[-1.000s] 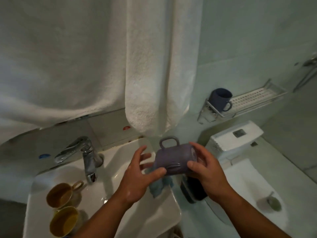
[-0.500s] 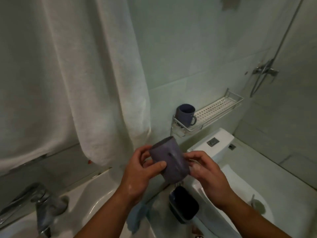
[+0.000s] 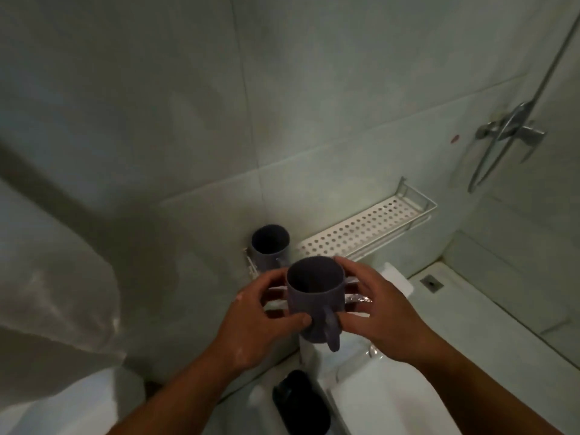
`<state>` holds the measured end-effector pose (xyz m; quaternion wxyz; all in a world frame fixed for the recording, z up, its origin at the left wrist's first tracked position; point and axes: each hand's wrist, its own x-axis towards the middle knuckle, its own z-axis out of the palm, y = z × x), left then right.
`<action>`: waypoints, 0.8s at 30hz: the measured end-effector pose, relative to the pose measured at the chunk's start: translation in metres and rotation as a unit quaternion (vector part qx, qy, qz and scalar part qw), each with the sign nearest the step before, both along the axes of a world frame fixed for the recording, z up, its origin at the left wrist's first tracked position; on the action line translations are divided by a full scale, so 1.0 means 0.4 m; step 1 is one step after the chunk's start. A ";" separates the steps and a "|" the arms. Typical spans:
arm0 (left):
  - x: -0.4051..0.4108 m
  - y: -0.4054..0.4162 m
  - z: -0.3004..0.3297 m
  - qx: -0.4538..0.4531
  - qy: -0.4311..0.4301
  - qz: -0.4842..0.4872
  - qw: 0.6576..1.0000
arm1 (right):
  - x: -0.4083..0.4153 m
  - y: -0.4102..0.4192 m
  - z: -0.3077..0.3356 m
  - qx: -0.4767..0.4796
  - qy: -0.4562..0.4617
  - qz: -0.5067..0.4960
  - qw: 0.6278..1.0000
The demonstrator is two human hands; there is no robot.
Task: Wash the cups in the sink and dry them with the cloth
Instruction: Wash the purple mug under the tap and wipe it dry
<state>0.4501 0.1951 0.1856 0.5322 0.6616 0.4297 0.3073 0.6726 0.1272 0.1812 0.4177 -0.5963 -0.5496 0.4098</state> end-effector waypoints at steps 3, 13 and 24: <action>0.076 0.029 -0.015 0.009 0.027 0.015 0.999 | 0.089 0.061 -0.023 0.008 -0.036 0.032 0.999; 0.144 0.161 0.016 0.108 0.110 0.115 0.981 | 0.207 0.286 0.004 0.051 -0.073 0.096 0.991; 0.050 0.221 -0.093 0.102 0.250 0.269 0.925 | 0.191 0.503 -0.100 0.050 -0.123 0.151 0.980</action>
